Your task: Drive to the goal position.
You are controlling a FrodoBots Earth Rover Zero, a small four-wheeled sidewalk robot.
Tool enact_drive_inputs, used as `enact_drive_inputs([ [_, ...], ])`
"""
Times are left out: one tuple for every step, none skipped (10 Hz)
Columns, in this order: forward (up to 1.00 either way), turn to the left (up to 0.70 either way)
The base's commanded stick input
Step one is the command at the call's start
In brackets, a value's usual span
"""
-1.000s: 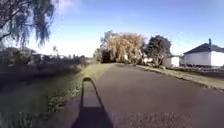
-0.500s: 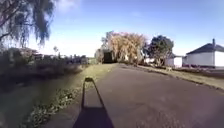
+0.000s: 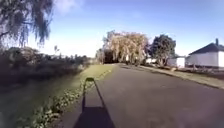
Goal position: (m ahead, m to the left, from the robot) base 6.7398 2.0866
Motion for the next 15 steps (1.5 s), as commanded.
enact_drive_inputs([
  [1.00, -0.40],
  [1.00, -0.30],
  [1.00, -0.17],
  [1.00, -0.05],
  [1.00, 0.00],
  [1.00, 0.00],
  [1.00, 0.00],
  [1.00, 0.00],
  [1.00, 0.00],
  [1.00, 0.00],
  [1.00, 0.00],
  [1.00, 0.00],
  [1.00, 0.00],
  [1.00, 0.00],
  [1.00, 0.00],
])
